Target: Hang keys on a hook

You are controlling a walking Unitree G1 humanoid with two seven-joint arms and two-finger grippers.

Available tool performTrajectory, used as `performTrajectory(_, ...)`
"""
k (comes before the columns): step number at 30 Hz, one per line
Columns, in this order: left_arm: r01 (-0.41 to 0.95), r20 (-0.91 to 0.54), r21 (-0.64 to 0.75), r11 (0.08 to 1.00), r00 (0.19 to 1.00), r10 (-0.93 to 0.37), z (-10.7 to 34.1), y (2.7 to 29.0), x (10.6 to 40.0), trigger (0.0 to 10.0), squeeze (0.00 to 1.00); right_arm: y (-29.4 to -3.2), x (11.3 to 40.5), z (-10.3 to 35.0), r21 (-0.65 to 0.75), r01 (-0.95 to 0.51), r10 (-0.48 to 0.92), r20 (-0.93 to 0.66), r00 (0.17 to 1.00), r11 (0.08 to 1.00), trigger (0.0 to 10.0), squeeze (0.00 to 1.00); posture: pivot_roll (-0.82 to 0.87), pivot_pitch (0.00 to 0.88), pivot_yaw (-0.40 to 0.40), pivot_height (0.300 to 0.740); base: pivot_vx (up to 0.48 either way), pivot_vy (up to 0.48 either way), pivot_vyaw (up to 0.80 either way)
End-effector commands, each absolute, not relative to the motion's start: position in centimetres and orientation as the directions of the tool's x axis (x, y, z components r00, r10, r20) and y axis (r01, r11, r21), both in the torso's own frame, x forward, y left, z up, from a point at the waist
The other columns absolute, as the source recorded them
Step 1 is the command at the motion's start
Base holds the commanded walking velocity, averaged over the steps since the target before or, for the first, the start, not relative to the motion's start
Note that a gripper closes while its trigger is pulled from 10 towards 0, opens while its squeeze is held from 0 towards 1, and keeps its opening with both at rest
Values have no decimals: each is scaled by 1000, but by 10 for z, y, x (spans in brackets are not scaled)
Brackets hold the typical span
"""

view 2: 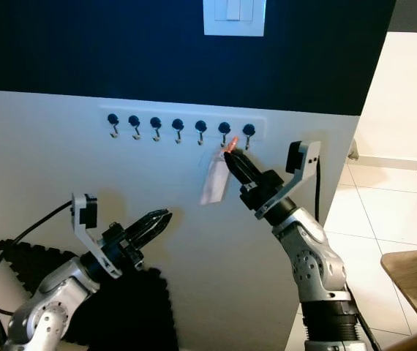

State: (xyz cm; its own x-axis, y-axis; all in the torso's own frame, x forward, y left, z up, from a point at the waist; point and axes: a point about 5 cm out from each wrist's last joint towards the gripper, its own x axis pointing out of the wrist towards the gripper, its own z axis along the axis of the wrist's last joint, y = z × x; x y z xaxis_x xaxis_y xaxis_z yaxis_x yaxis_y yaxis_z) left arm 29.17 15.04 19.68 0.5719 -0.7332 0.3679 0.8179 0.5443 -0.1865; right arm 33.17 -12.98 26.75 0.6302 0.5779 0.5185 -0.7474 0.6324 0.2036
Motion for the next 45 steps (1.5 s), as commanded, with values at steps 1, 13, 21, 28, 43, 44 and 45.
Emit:
performTrajectory(1, 827, 357, -193, 527, 560, -748, 193, 146, 289, 10000, 0, -130, 332, 262, 236, -752, 581, 509, 635, 615, 10000, 0, 5, 50, 7, 740, 0, 0, 0)
performTrajectory(13, 838, 362, -189, 512, 544, -757, 194, 142, 288, 10000, 0, -128, 330, 257, 241, -767, 605, 494, 624, 595, 10000, 0, 4, 46, 8, 740, 0, 0, 0)
performTrajectory(21, 867, 398, -183, 464, 497, -771, 203, 128, 290, 10000, 0, -131, 335, 255, 260, -760, 593, 497, 634, 595, 10000, 0, 9, 50, 6, 740, 0, 0, 0)
performTrajectory(28, 884, 432, -159, 439, 462, -774, 214, 120, 293, 10000, 0, -132, 336, 256, 262, -769, 596, 506, 624, 583, 10000, 0, 6, 50, 11, 740, 0, 0, 0)
performTrajectory(43, 899, 438, -112, 424, 428, -791, 223, 114, 293, 10000, 0, -134, 335, 259, 261, -798, 604, 539, 588, 543, 10000, 0, 9, 50, 11, 740, 0, 0, 0)
performTrajectory(44, 899, 438, -112, 424, 428, -791, 223, 114, 293, 10000, 0, -134, 335, 259, 261, -798, 604, 539, 588, 543, 10000, 0, 9, 50, 11, 740, 0, 0, 0)
performTrajectory(45, 899, 438, -112, 424, 428, -791, 223, 114, 293, 10000, 0, -134, 335, 259, 261, -798, 604, 539, 588, 543, 10000, 0, 9, 50, 11, 740, 0, 0, 0)
